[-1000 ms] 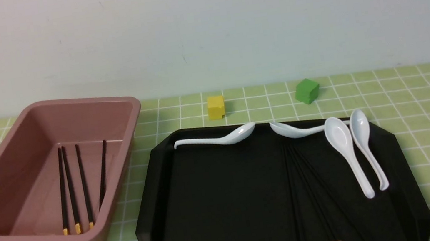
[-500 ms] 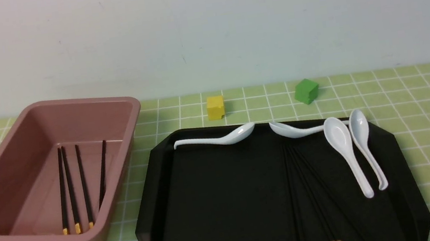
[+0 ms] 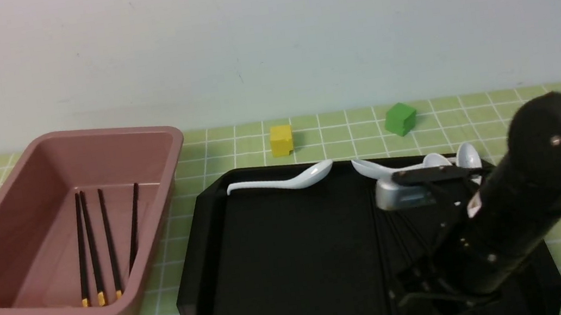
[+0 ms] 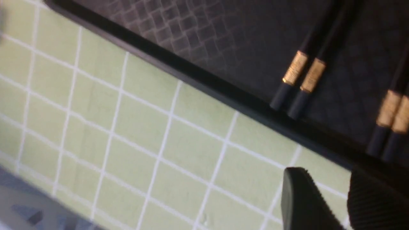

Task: On green tablecloth take chopsticks from black tray and put them in box.
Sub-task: 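Move the gripper over the chopsticks on the black tray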

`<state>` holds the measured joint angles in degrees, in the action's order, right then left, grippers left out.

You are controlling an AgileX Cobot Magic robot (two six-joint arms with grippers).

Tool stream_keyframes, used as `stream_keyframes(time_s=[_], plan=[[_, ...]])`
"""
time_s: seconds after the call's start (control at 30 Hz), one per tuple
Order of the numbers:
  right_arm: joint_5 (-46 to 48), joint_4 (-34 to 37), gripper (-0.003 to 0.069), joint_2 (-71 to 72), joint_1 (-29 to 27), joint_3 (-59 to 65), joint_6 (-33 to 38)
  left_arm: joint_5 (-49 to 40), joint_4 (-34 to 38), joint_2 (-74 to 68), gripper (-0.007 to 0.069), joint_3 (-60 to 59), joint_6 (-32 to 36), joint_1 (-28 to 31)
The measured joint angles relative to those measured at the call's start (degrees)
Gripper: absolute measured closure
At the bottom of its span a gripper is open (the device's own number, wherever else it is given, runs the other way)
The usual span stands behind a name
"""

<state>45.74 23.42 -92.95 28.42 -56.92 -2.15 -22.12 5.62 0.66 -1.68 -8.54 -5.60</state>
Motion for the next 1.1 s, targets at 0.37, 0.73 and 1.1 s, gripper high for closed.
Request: stream_keyframes(time_s=[0.37,0.73,1.1], plan=[[-7.54,-15.45,0.0419,-6.55,4.80,-4.72,-26.47,0.00,0.00,0.00,0.0473,0.00,0.00,0.00],[-10.95,-15.35,0.0272,-11.85,4.87,-5.04,-27.99,0.00,0.00,0.00,0.0463,0.00,0.00,0.00],[-10.44,-15.63,0.0282,-15.18,4.87,-6.31,-28.18,0.00,0.01,0.00,0.0459,0.00,0.00,0.00]])
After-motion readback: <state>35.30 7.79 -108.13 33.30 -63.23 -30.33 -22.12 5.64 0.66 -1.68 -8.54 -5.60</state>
